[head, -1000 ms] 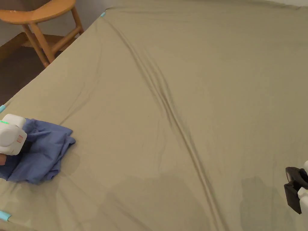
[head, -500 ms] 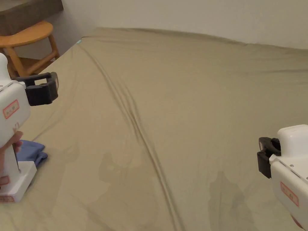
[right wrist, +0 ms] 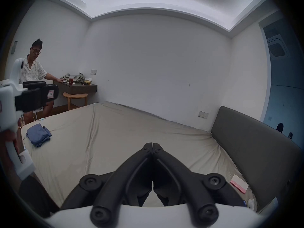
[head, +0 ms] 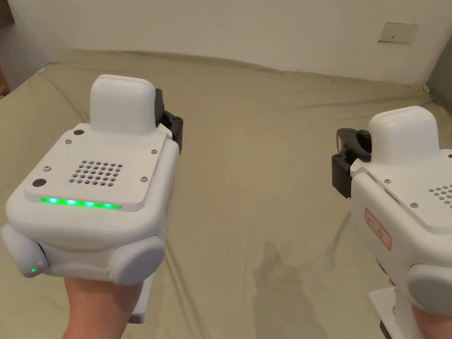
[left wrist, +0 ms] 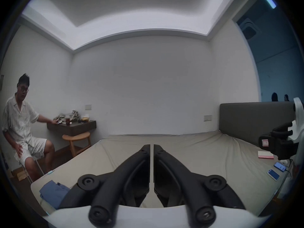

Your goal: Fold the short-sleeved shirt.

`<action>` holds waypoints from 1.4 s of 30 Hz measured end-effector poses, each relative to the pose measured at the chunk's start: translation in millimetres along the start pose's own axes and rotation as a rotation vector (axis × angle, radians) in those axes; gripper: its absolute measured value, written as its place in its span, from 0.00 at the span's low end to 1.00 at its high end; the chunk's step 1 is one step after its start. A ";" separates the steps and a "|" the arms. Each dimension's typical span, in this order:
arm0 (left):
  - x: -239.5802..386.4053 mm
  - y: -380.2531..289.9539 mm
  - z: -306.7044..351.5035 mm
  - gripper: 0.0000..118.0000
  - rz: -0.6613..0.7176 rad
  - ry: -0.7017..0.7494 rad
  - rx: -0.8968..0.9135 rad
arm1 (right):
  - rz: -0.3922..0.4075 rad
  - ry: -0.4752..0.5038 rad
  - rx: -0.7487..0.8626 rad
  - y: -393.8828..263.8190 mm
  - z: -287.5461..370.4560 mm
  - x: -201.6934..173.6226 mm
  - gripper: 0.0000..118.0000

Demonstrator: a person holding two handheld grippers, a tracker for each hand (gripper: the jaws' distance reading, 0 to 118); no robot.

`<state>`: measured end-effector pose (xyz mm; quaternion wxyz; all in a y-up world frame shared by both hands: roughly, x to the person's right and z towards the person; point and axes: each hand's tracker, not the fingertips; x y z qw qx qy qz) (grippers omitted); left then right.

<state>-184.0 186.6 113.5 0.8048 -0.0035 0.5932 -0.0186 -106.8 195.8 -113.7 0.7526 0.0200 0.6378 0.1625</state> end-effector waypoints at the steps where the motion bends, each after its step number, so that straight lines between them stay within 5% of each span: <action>1: 7.3 -1.2 1.5 0.00 -0.017 -0.013 0.009 | -0.001 0.002 0.002 -2.4 3.8 0.3 0.00; 16: 47.6 -11.8 17.5 0.00 -0.059 -0.054 -0.032 | -0.083 -0.073 0.046 -30.0 21.5 8.0 0.00; 42: 45.8 -6.3 27.4 0.00 -0.069 -0.043 0.004 | -0.045 -0.059 0.062 -23.5 21.4 -9.0 0.00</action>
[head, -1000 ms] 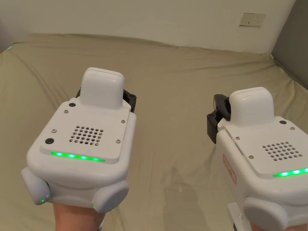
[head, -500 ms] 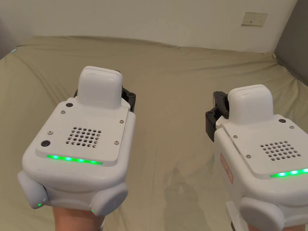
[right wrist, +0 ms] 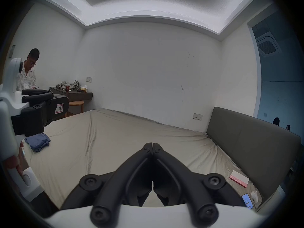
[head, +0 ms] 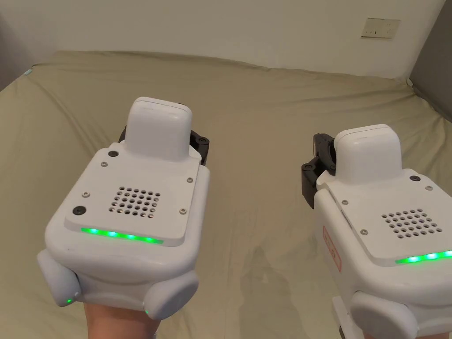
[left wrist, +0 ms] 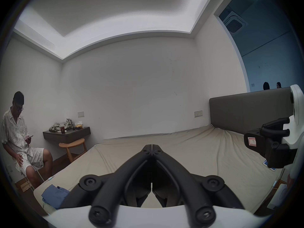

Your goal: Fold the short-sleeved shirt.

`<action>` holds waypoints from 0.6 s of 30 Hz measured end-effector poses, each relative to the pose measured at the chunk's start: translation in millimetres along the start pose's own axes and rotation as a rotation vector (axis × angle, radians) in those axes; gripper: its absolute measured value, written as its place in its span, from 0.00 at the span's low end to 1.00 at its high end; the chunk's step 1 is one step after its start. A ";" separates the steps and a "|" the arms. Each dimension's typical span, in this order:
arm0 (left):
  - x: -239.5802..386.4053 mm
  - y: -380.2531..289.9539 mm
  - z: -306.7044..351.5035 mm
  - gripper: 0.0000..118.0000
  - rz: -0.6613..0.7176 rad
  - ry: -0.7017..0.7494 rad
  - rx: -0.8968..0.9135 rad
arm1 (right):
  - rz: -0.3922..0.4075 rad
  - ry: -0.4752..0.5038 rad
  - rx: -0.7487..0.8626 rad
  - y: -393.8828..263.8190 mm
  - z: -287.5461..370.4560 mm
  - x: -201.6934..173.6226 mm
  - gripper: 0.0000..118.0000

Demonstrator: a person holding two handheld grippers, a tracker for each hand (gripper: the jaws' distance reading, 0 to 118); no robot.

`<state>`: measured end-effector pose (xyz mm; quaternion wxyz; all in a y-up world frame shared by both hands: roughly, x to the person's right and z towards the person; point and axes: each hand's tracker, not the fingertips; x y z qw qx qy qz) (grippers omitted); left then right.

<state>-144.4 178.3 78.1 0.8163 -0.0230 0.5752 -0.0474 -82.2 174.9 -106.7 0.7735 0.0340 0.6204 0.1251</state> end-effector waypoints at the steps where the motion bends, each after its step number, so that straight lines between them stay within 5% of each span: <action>1: -0.2 -0.2 -0.3 0.00 0.001 0.000 0.000 | 0.001 0.001 0.001 0.0 -0.1 -0.4 0.00; 18: 1.5 -14.6 -1.7 0.00 -0.013 -0.022 -0.048 | 0.011 -0.016 0.019 -5.3 -0.9 1.8 0.00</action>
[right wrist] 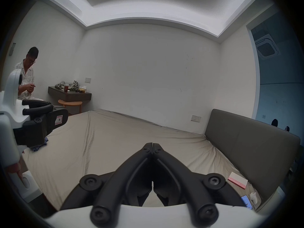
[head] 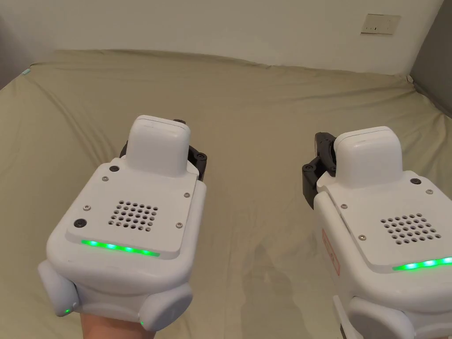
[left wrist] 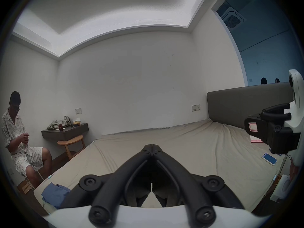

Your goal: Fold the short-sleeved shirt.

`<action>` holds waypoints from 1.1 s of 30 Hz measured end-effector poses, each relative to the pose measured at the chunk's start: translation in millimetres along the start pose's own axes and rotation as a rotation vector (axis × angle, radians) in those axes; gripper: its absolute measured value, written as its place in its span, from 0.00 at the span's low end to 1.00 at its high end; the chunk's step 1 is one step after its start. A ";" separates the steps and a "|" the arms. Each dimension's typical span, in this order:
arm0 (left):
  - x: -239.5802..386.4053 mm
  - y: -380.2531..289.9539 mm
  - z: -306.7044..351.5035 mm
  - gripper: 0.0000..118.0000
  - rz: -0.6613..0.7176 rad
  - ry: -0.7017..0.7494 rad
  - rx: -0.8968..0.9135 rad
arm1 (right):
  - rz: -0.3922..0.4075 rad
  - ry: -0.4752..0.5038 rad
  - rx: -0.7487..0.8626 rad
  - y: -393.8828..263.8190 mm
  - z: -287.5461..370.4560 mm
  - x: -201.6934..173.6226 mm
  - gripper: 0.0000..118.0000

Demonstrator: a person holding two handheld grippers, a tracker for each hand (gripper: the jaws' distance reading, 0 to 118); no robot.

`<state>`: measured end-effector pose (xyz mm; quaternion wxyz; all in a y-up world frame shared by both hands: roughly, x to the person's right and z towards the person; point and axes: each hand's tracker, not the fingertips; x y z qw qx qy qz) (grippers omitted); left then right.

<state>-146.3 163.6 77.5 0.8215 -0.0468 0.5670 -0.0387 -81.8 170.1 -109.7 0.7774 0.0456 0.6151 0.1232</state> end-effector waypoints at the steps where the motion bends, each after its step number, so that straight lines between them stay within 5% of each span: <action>1: -0.1 0.2 0.2 0.00 0.000 0.000 0.001 | 0.001 0.017 -0.012 0.1 -0.7 0.2 0.00; 8: 1.0 1.1 -2.1 0.02 -0.005 0.020 0.000 | 0.002 0.005 0.000 -1.1 -2.1 2.5 0.02; 9: 1.0 1.1 -2.0 0.05 -0.006 0.021 0.003 | -0.001 -0.003 0.006 -1.3 -2.2 3.3 0.13; 11: 1.8 1.9 -3.2 0.27 -0.014 0.025 0.004 | -0.003 -0.013 0.008 -1.9 -2.9 5.9 0.60; 12: 2.2 2.0 -4.1 0.44 -0.018 0.026 0.004 | -0.003 -0.014 0.003 -2.0 -3.9 6.9 0.84; 13: 2.5 1.8 -4.7 0.74 -0.023 0.025 0.002 | -0.005 -0.011 -0.003 -2.4 -5.1 8.0 1.00; 15: 3.0 0.8 -6.2 0.99 -0.031 0.030 -0.001 | -0.017 0.006 0.034 -2.6 -0.4 8.2 1.00; 21: 2.2 1.9 0.1 0.99 -0.035 0.048 0.044 | -0.034 -0.045 -0.013 1.5 -2.0 6.1 1.00; 26: 1.3 4.6 3.4 0.99 -0.022 0.044 0.056 | -0.198 0.014 -0.070 8.2 -4.6 12.8 1.00; 30: 0.8 5.5 3.3 0.99 -0.026 0.053 0.056 | -0.192 -0.084 -0.179 25.2 -3.5 2.5 1.00; 33: 0.0 5.7 1.9 0.99 -0.016 0.059 0.049 | -0.201 -0.062 -0.162 28.1 -1.7 1.6 1.00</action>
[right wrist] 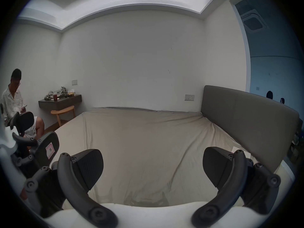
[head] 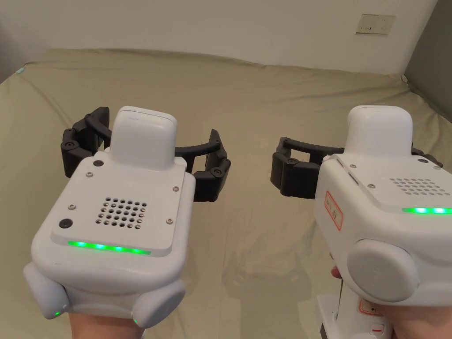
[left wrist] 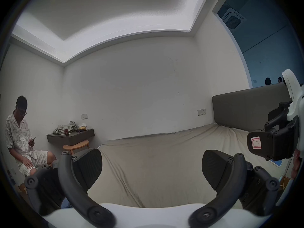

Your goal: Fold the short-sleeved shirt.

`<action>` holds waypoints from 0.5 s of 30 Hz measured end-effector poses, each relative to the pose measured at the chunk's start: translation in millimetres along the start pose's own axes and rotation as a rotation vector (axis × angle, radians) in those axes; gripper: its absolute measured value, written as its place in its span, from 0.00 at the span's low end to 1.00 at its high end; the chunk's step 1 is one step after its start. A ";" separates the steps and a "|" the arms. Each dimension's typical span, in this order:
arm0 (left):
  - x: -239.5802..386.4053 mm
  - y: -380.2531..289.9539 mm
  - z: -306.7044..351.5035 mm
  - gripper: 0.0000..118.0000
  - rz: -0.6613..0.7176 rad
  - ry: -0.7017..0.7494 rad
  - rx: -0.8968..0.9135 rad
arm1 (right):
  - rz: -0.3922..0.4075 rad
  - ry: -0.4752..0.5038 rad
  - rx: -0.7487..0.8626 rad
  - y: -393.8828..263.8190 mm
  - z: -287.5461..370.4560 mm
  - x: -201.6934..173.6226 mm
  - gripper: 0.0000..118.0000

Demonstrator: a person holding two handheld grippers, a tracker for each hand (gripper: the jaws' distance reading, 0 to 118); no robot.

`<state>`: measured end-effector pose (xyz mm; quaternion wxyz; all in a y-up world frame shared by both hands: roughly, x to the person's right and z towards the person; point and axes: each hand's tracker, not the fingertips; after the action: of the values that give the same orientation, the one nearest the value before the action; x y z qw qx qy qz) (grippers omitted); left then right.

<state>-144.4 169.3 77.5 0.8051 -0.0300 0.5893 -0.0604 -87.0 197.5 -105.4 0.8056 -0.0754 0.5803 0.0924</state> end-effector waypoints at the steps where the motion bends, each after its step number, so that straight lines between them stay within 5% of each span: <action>1: -0.2 0.2 -0.1 0.99 0.003 -0.001 -0.001 | -0.010 0.017 0.012 2.6 3.3 -0.3 1.00; 15: 5.6 3.4 3.7 0.99 -0.004 -0.016 0.006 | -0.037 0.023 -0.019 9.9 2.5 16.8 1.00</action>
<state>-139.0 171.8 72.9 0.8096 -0.0291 0.5828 -0.0634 -81.8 208.7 -120.7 0.7997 -0.0950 0.5871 0.0819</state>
